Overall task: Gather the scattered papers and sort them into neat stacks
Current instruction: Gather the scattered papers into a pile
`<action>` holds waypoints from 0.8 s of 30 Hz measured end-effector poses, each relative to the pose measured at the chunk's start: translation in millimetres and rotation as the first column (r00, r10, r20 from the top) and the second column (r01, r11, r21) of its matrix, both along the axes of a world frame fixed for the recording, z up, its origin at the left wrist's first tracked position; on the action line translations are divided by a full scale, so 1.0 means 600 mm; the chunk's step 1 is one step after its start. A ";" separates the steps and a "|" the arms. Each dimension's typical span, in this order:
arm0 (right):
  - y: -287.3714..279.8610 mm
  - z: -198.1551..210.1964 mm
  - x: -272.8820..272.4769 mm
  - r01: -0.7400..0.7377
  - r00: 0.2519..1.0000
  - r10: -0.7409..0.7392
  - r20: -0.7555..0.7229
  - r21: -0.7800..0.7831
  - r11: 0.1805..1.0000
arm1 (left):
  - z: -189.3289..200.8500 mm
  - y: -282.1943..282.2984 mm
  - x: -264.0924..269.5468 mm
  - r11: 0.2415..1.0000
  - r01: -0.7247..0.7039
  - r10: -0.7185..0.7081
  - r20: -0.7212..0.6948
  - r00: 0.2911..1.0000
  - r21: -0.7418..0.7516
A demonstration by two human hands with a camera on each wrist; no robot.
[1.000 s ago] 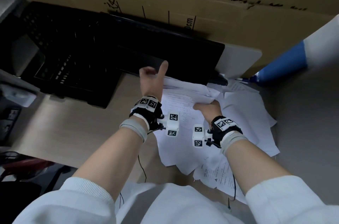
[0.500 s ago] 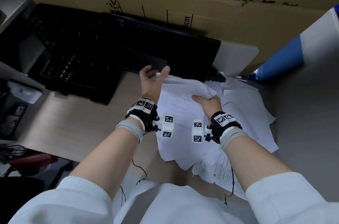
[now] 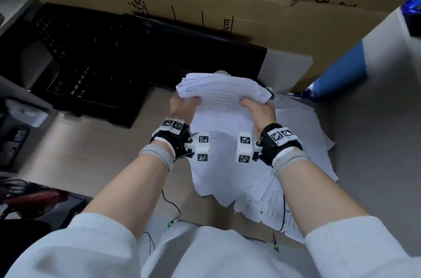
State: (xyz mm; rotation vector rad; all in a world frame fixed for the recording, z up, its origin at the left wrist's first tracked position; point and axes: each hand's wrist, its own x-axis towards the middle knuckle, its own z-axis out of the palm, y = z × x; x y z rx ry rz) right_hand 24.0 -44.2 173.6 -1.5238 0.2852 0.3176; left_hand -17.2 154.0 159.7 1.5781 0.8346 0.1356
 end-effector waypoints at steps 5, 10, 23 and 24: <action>-0.002 -0.026 -0.030 -0.042 0.999 0.041 -0.015 -0.030 0.999 | -0.044 0.011 -0.028 0.999 0.027 -0.030 -0.138 0.990 -0.021; 0.002 -0.067 -0.056 -0.093 0.991 0.082 -0.104 -0.111 0.989 | -0.088 0.016 -0.047 0.975 0.220 -0.209 -0.243 0.947 0.020; 0.014 -0.098 -0.051 -0.007 0.984 -0.029 -0.177 -0.199 0.980 | -0.083 0.042 -0.049 0.949 0.304 -0.285 -0.197 0.938 0.077; 0.018 -0.108 -0.052 -0.049 0.973 -0.006 -0.230 -0.232 0.972 | -0.084 0.044 -0.054 0.945 0.322 -0.299 -0.235 0.925 0.064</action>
